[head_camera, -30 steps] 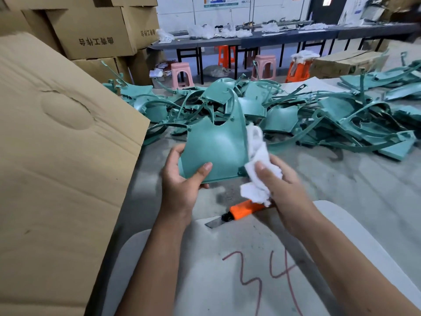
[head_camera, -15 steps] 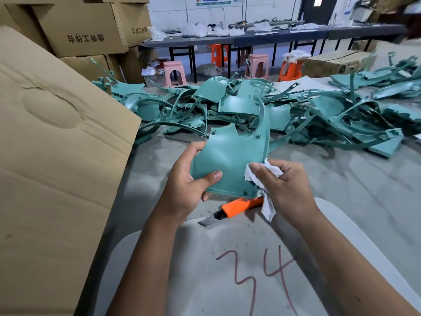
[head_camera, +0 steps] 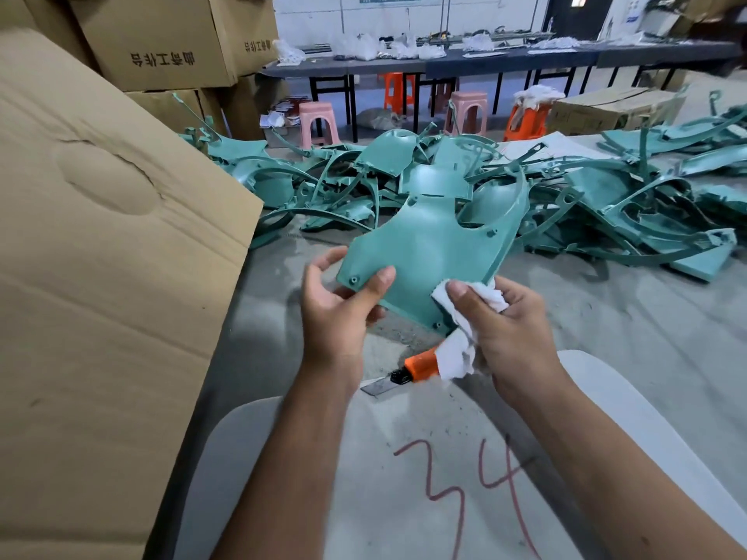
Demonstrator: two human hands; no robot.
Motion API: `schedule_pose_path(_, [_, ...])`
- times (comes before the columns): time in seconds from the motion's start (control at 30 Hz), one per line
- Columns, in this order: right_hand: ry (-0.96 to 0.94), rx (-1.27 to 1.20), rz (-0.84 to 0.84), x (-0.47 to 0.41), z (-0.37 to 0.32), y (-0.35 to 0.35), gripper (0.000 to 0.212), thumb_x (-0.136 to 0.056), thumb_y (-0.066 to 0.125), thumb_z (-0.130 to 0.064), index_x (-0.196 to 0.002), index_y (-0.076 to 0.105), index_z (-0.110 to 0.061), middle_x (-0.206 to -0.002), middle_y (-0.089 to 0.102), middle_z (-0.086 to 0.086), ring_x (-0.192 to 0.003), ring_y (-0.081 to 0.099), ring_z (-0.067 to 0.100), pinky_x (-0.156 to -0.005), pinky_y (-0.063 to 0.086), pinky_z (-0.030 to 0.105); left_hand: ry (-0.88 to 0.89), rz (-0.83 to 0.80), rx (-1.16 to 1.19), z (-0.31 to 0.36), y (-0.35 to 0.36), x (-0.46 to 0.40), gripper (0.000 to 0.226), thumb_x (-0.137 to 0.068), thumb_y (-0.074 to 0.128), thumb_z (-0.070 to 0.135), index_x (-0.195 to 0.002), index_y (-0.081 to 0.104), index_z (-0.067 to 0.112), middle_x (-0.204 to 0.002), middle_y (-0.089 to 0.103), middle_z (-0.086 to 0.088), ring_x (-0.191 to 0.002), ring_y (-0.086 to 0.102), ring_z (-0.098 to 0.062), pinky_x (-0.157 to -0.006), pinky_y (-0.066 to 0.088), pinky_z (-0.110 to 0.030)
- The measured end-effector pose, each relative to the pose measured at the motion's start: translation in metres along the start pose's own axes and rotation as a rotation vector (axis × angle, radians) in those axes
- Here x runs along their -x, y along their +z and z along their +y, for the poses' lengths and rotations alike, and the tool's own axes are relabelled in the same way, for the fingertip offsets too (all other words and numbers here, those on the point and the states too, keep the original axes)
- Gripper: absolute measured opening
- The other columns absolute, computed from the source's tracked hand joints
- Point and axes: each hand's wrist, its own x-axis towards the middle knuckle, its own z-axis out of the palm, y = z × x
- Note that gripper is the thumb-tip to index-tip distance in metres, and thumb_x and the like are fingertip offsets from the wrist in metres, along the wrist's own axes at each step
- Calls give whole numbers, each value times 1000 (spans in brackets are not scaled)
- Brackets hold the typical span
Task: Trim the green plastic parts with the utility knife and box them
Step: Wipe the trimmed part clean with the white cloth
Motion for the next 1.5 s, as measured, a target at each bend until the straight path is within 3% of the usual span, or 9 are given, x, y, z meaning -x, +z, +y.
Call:
schedule_pose_path(0.17, [-9, 14, 130, -2, 3, -3, 19, -94, 75, -20, -84, 73, -3, -67, 68, 3, -58, 61, 14, -54, 48, 24, -133, -97, 48, -24, 37, 22, 38, -88, 77, 10, -124, 65, 8, -115, 76, -11, -108, 72, -33, -93, 59, -49])
schedule_pose_path(0.37, [48, -9, 196, -7, 1, -7, 19, -88, 80, -20, -82, 73, -4, -60, 66, 7, -44, 55, 15, -40, 43, 23, -220, -225, 95, -17, 35, 16, 35, -101, 54, 4, -136, 58, 4, -127, 70, -15, -117, 68, -32, -84, 59, -34])
schedule_pose_path(0.57, [-98, 2, 267, -15, -7, -22, 15, -93, 76, -19, -88, 77, -6, -74, 77, 3, -59, 68, 13, -51, 53, 23, -348, -301, 121, -7, 29, 18, 40, -101, 50, 4, -141, 52, 6, -130, 68, -16, -114, 69, -34, -80, 62, -44])
schedule_pose_path(0.7, [-203, 74, 355, -12, -7, -22, 45, -95, 73, -34, -71, 64, 3, -59, 59, 0, -53, 51, 12, -47, 41, 22, -414, -352, 142, -2, 24, 18, 50, -91, 60, 10, -140, 52, 4, -127, 70, -18, -107, 72, -36, -76, 63, -48])
schedule_pose_path(0.8, [-255, 108, 399, -12, -6, -23, 61, -101, 65, -40, -66, 48, 7, -55, 46, 13, -48, 37, 24, -43, 31, 38, -430, -423, 119, 1, 16, 14, 53, -85, 62, 15, -137, 54, 4, -123, 72, -17, -100, 74, -34, -71, 63, -46])
schedule_pose_path(1.03, [-108, -118, 529, -19, -15, -29, 38, -104, 62, -35, -73, 64, -14, -53, 61, -1, -41, 53, 14, -40, 41, 21, -413, -528, -5, 11, -7, 7, 38, -87, 63, 13, -123, 62, 4, -104, 77, -13, -80, 77, -25, -58, 61, -36])
schedule_pose_path(1.17, [1, -299, 671, -32, -28, -52, 28, -103, 64, -28, -80, 60, -12, -66, 70, 0, -59, 67, 14, -55, 56, 33, -383, -549, -59, 17, -30, 3, 29, -89, 67, 12, -118, 69, 10, -114, 75, -15, -93, 76, -29, -64, 64, -43])
schedule_pose_path(1.33, [-13, -374, 384, -26, -29, -40, 28, -108, 48, -37, -98, 65, -17, -70, 71, 1, -45, 56, 8, -40, 42, 17, -272, -401, -105, 13, -23, 1, 34, -87, 65, 21, -119, 66, 9, -110, 77, -14, -88, 76, -30, -65, 62, -37])
schedule_pose_path(1.5, [32, -326, 2, -4, -17, -5, 23, -94, 58, -32, -84, 56, -11, -49, 55, 1, -31, 45, 9, -33, 36, 14, -117, -279, -104, 0, -3, 2, 22, -99, 57, 12, -119, 66, 13, -117, 76, -9, -106, 73, -28, -76, 63, -38])
